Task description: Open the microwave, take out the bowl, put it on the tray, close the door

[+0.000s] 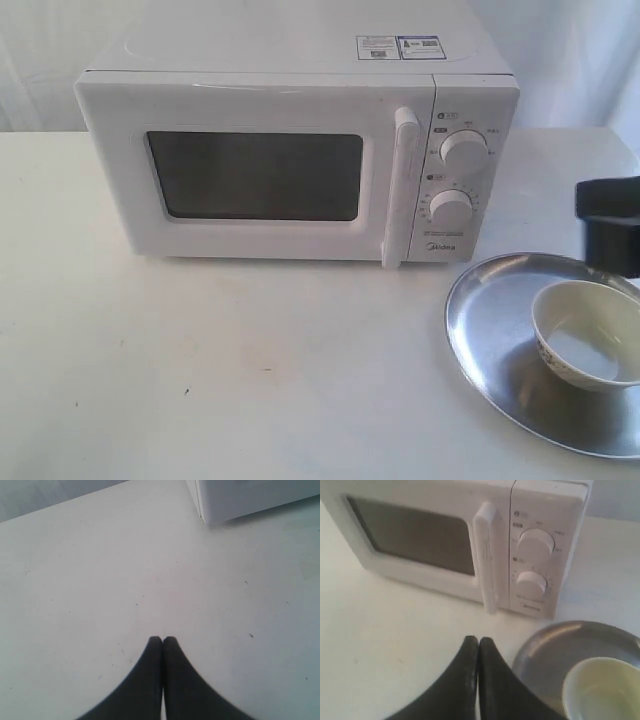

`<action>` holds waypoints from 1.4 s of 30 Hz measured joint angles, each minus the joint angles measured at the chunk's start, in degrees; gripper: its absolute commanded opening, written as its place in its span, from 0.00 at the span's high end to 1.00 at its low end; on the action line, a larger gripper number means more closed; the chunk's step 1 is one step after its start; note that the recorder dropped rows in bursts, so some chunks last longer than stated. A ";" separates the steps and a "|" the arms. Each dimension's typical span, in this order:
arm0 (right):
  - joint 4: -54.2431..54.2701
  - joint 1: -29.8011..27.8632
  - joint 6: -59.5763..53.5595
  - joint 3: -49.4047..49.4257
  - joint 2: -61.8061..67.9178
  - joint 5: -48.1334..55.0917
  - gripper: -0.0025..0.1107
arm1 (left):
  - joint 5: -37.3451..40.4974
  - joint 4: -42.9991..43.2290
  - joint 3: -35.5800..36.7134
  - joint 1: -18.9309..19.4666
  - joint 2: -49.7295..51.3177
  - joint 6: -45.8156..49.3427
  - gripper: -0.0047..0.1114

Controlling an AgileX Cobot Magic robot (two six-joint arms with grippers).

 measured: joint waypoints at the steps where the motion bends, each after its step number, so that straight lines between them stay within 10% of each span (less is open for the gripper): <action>1: 2.20 -3.21 0.00 2.49 -3.19 -4.02 0.98 | 0.00 0.00 0.00 0.00 0.00 0.00 0.96; 11: 42.76 -33.26 0.40 26.59 -31.50 -14.51 0.98 | 0.00 0.00 0.00 0.00 0.00 0.00 0.96; 19: 61.48 -42.13 0.40 40.78 -39.04 -20.33 0.98 | 0.08 0.00 0.00 0.00 0.00 0.00 0.96; 28: 46.77 -42.25 0.40 42.15 -39.04 -36.53 0.98 | 0.08 0.00 0.00 0.00 0.00 0.00 0.96; 33: 28.43 -42.25 0.40 42.27 -39.08 -64.64 0.98 | 0.08 0.00 0.00 0.00 0.00 0.00 0.96; 42: 23.29 -42.25 -11.45 42.27 -39.08 -51.98 0.98 | 0.08 0.00 0.00 0.00 0.00 0.00 0.96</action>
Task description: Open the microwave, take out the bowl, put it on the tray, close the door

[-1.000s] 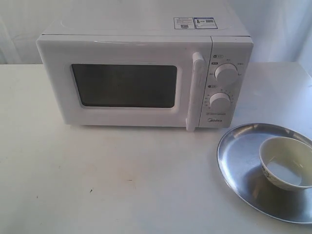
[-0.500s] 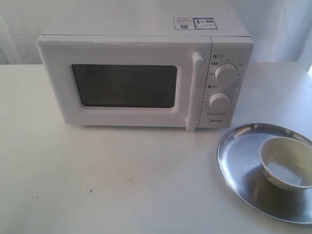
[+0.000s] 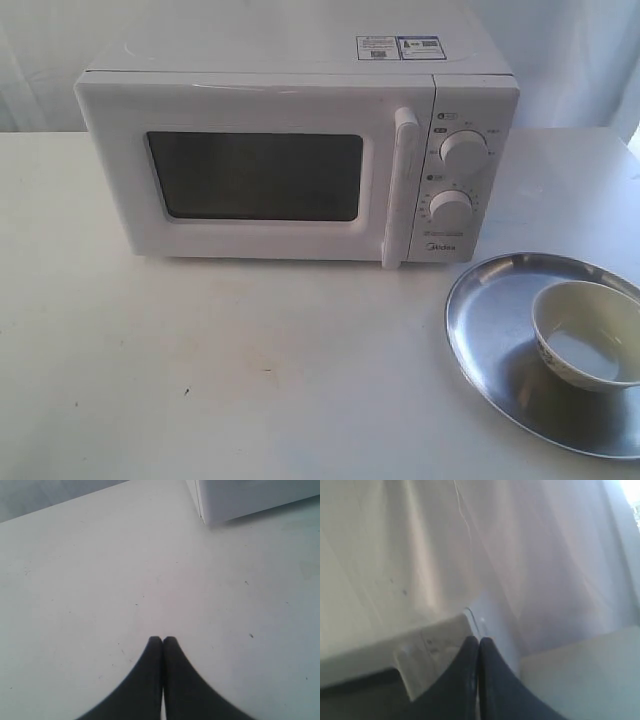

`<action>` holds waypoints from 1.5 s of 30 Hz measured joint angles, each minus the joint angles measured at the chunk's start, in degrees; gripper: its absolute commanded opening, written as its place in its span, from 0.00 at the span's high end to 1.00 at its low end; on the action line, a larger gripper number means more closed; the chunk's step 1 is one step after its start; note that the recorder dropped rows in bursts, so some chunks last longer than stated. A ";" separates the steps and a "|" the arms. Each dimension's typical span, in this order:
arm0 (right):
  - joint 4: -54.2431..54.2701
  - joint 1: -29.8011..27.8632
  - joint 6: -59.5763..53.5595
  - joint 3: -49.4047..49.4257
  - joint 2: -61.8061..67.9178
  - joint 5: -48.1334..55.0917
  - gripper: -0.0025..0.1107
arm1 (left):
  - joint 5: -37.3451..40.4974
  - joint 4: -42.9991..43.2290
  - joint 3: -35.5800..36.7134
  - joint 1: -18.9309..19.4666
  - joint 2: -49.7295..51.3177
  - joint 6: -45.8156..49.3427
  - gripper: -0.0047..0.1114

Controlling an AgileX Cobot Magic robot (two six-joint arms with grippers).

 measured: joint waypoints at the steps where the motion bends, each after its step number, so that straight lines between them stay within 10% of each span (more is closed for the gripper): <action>1: 0.30 0.00 -5.02 0.00 0.00 3.47 0.98 | 0.00 0.00 0.00 0.00 0.00 0.00 0.96; 10: 7.85 -3.87 -40.04 0.00 0.00 28.48 0.98 | 0.00 0.00 0.00 0.00 0.00 0.00 0.96; 45: 7.37 -5.29 -32.00 0.00 0.00 29.93 0.98 | 0.00 0.00 0.00 0.00 0.00 0.00 0.96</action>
